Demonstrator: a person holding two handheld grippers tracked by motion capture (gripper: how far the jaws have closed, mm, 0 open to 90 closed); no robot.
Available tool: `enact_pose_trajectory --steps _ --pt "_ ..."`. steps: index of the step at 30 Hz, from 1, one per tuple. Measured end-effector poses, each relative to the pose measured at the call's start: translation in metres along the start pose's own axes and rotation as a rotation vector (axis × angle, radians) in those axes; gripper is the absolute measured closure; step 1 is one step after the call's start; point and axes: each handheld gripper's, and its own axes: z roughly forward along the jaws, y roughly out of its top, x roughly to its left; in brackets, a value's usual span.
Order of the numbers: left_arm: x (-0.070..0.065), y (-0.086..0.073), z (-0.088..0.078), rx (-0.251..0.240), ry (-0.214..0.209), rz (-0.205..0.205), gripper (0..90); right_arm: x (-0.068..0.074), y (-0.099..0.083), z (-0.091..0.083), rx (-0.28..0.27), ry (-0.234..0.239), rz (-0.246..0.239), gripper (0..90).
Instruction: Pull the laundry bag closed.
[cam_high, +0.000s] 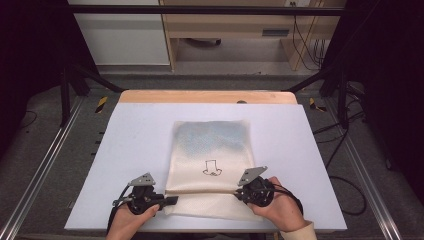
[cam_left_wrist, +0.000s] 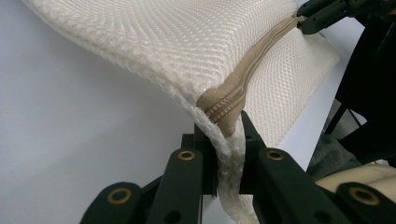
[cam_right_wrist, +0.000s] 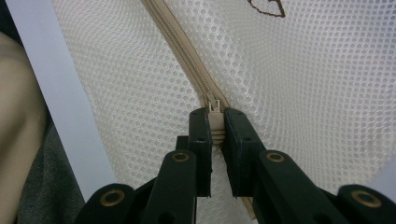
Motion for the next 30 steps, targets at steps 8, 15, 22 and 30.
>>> enact_pose_trajectory --steps 8,15,22,30 --pt "0.000 0.000 0.000 -0.002 0.000 -0.002 83.3 -0.002 -0.004 -0.003 -0.005 -0.009 0.010 82.0" --pt "0.000 0.000 -0.001 -0.004 -0.002 -0.005 83.3 -0.003 -0.007 -0.004 -0.008 -0.009 0.016 82.0" --pt "0.000 0.000 -0.001 -0.004 -0.001 -0.005 83.4 -0.004 -0.008 -0.005 -0.007 -0.013 0.015 82.0" --pt "0.000 0.000 -0.001 -0.009 0.000 -0.002 83.3 -0.006 -0.013 -0.007 -0.010 -0.015 0.035 82.0"
